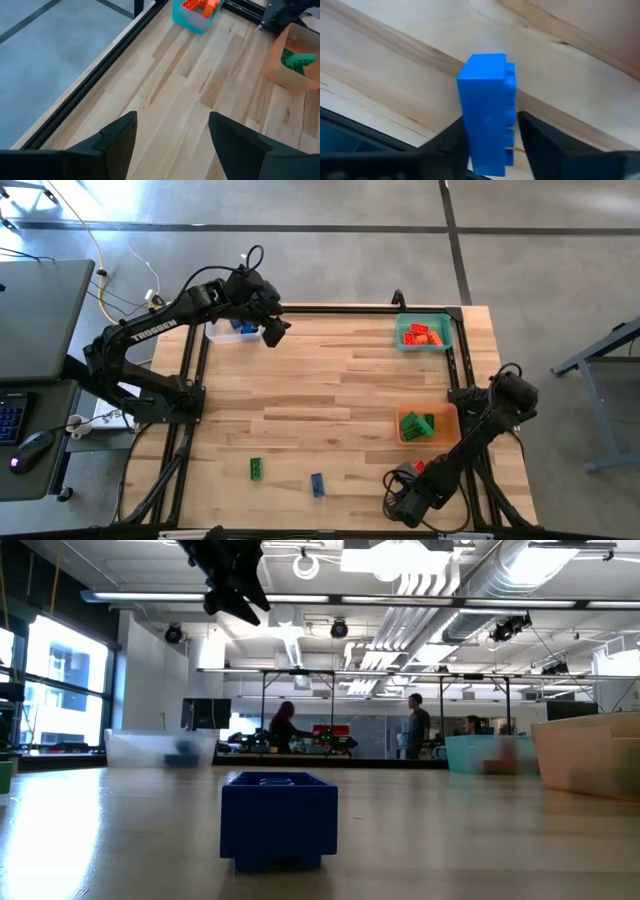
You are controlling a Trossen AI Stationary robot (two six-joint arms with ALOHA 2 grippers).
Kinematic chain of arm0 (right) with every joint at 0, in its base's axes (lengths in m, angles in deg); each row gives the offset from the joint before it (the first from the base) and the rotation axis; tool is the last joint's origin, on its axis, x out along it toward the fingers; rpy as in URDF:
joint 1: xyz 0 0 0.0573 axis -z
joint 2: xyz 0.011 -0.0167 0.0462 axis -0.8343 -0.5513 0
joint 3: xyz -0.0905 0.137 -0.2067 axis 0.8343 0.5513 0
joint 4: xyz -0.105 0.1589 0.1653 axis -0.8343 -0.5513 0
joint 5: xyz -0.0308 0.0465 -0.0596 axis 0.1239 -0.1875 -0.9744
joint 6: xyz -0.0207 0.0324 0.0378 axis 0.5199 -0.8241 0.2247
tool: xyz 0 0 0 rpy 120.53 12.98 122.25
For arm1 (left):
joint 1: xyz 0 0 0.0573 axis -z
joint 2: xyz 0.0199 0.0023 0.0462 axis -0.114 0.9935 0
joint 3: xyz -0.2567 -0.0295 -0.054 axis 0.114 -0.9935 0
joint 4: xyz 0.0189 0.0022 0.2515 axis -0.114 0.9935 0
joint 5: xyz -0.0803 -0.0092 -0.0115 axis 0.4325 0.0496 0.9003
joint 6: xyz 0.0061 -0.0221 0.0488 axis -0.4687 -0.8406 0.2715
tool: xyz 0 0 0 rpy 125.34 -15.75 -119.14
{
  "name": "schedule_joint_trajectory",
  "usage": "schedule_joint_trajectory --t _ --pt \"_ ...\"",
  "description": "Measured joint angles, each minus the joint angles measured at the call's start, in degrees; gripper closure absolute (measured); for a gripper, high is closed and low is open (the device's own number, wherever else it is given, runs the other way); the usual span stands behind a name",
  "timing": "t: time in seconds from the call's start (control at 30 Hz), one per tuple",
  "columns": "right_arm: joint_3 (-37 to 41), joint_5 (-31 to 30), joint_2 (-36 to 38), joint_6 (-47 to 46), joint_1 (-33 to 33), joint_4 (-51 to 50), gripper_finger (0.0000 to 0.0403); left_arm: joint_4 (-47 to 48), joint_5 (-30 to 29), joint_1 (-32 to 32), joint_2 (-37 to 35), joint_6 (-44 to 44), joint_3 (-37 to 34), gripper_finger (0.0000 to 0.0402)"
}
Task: Sort & place blocks by color
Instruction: Put the blue game piece into the transparent bin
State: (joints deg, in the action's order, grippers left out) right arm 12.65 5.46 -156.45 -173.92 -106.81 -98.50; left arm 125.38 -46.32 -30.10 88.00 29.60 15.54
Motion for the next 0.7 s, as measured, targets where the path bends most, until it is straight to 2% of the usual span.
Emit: schedule_joint_trajectory --t 0.13,0.17,0.23,0.43,0.7 --pt "0.0 -0.3 0.3 1.2 0.0 -0.4 0.0331 0.0 0.0 0.0 0.0 0.0 0.0 0.0167" --pt "0.0 -0.6 0.5 2.0 0.2 -0.3 0.0341 0.0 0.0 0.0 0.0 0.0 0.0 0.0167" --pt "0.1 -1.7 0.8 3.1 0.4 -0.3 0.0341 0.0 0.0 0.0 0.0 0.0 0.0 0.0167" --pt "0.1 -10.8 4.1 5.7 3.8 -0.3 0.0341 0.0 0.7 0.0 0.0 1.6 0.0 0.0167" --pt "0.1 -19.2 11.8 18.0 13.3 -3.5 0.0341 -0.4 0.7 -0.2 0.0 6.1 0.0 0.0167"
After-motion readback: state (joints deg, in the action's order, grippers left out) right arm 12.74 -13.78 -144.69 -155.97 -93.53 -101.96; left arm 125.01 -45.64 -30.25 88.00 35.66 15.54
